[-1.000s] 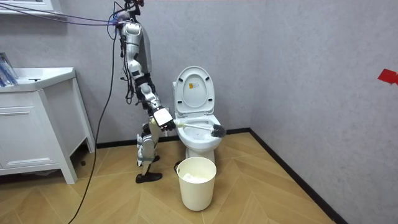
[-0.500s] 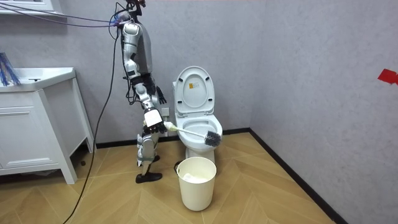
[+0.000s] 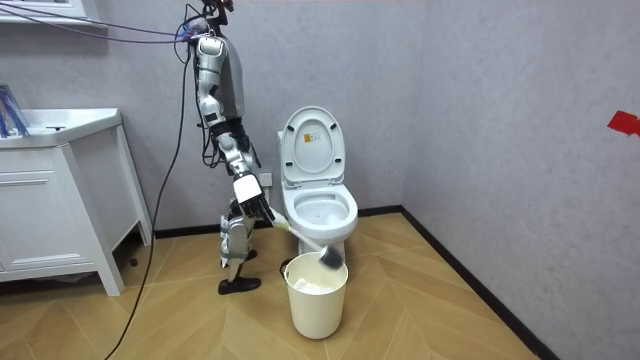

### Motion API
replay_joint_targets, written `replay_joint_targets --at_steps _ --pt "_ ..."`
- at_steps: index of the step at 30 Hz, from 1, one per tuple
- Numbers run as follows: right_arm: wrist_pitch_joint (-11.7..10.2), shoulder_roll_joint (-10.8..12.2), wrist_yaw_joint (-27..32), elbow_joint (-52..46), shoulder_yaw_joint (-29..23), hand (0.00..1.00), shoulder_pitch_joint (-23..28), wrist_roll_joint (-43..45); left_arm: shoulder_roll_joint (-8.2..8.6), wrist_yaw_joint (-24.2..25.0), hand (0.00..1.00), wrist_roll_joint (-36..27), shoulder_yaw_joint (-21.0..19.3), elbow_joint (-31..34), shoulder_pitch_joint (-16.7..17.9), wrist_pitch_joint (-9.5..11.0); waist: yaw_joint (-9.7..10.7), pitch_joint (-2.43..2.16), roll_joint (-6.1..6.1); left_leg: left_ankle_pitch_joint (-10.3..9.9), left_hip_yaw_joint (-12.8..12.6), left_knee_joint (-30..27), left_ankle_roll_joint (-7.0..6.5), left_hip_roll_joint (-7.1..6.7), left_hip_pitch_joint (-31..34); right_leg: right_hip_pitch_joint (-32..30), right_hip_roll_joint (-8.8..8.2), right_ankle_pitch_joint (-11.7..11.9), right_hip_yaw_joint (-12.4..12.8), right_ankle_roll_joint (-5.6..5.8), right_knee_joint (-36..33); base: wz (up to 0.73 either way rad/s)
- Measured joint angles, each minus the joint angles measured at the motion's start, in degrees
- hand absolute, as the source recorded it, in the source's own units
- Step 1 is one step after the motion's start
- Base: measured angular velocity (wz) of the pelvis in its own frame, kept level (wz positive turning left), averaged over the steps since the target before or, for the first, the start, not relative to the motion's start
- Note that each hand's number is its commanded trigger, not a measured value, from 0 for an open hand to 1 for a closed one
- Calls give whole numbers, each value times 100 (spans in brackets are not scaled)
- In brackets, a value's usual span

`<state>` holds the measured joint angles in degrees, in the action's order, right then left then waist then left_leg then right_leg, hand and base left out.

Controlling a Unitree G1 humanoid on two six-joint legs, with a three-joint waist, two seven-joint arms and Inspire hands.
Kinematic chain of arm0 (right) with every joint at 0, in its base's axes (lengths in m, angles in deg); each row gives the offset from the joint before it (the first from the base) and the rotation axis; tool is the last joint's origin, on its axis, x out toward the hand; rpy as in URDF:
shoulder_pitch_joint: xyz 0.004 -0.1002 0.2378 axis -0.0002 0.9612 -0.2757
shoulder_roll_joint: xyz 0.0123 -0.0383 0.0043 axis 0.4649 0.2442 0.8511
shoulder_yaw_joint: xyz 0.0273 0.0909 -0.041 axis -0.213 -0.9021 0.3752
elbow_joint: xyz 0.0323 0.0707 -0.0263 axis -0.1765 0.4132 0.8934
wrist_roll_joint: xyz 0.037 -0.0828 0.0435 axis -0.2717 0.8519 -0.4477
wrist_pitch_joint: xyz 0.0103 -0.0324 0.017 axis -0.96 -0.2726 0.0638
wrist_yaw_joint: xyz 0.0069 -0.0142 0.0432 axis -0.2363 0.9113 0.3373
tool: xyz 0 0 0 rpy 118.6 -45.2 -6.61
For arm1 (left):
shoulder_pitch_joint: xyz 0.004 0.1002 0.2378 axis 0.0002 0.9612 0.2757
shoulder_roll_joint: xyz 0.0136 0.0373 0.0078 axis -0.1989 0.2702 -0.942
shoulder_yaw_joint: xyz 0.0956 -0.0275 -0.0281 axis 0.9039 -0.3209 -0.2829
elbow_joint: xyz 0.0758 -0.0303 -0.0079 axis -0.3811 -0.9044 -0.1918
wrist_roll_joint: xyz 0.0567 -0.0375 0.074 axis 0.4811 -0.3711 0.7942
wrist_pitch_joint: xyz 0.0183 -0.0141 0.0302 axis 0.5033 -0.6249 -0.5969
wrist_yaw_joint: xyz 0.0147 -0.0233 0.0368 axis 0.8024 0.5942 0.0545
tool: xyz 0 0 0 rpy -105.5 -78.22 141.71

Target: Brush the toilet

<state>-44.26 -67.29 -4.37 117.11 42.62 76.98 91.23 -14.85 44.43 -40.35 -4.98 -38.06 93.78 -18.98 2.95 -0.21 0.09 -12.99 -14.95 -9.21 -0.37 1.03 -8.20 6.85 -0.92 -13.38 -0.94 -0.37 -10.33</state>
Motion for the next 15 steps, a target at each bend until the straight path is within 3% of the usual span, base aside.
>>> replay_joint_targets --at_steps 15 --pt "83 4 -389 361 80 0 43 171 26 1 0 -1 7 -8 29 -33 -37 12 20 1 66 -1 1 1 49 0 12 36 37 -9 97 0"
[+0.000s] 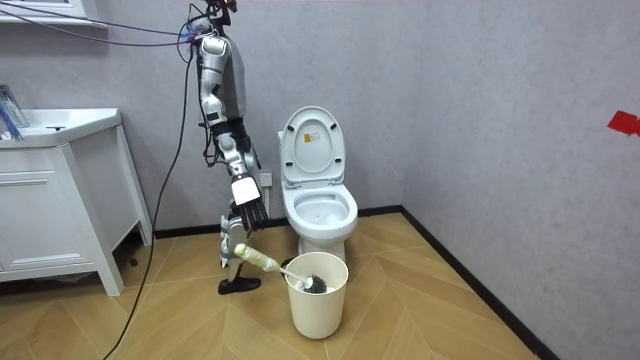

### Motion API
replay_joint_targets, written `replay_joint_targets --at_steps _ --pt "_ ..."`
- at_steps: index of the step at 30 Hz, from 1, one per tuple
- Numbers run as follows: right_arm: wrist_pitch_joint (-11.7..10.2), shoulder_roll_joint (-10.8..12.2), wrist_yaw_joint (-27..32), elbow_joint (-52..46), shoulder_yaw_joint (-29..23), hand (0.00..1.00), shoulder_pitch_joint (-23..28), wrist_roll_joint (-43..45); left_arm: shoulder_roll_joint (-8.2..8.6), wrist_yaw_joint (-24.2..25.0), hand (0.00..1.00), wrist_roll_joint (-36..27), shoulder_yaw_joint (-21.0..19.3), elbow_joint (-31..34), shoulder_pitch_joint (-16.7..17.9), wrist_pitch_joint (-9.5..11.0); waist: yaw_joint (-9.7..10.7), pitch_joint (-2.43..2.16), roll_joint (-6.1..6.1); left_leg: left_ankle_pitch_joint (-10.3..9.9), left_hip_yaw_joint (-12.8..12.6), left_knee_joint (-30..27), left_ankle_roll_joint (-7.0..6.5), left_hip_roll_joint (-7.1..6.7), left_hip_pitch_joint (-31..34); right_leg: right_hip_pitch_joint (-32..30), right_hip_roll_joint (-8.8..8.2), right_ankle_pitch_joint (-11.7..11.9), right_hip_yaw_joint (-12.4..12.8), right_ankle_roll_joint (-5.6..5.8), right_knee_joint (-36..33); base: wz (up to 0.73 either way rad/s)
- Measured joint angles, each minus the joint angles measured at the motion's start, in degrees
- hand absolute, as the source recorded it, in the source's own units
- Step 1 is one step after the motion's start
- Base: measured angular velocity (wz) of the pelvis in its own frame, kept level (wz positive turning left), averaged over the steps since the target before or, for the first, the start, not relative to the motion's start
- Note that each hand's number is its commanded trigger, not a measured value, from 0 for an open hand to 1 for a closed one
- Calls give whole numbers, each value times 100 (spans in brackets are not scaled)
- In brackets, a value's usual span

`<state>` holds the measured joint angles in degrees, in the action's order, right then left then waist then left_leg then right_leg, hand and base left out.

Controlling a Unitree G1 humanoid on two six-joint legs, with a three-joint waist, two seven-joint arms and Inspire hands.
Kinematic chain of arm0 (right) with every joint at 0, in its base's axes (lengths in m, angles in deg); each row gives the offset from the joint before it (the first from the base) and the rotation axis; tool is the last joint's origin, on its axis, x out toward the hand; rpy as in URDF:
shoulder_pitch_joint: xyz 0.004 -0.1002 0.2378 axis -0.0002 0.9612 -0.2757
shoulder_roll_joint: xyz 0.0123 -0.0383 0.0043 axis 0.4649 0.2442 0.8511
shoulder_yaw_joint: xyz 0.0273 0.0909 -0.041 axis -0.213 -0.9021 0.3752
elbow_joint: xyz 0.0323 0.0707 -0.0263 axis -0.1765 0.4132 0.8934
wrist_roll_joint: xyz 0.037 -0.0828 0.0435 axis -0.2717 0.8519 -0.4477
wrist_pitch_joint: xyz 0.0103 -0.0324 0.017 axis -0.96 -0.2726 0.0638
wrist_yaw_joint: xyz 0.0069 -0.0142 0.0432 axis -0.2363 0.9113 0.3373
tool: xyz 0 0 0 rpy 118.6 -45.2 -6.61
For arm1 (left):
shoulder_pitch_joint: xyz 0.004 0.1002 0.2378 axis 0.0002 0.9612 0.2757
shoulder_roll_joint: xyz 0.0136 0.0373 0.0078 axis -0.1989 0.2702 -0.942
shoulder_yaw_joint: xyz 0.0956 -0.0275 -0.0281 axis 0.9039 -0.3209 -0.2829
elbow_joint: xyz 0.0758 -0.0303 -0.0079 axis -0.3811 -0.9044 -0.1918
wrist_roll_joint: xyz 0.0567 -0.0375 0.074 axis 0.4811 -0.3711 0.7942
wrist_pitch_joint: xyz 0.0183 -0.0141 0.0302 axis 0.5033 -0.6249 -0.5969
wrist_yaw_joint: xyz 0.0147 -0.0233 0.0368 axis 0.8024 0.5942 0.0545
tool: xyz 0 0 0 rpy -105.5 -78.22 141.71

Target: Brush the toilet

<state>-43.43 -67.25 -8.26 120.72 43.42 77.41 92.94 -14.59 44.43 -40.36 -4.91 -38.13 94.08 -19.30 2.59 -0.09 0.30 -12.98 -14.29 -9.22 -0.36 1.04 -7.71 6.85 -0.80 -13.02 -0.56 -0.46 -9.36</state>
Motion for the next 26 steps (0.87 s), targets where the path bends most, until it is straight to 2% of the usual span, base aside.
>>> replay_joint_targets --at_steps 4,6,15,21,26 --pt "29 -1 -276 303 35 0 -20 -22 2 1 0 58 -10 1 16 -5 6 2 4 0 40 -3 0 -5 16 28 1 6 -31 3 49 6" --pt "180 -1 -584 574 37 0 -51 -24 9 3 0 280 -8 1 38 -94 10 3 7 0 41 -9 0 -2 11 40 -1 7 -52 1 48 0" --pt "819 -2 -1970 1308 39 0 -60 -272 20 62 0 393 -24 -7 76 -440 7 -1 47 0 119 -12 0 -11 -66 152 -20 -1 -126 -2 63 4" --pt "1167 0 -2855 1498 321 0 -79 -285 28 211 0 449 -23 -7 37 -641 14 18 153 -2 212 -16 0 -15 -98 208 -18 -5 -142 1 61 5" --pt "1384 0 -3269 1604 434 0 -123 -277 34 280 0 449 -23 -10 30 -773 8 17 174 -8 236 -15 1 12 -98 216 -13 -1 -152 2 50 0"
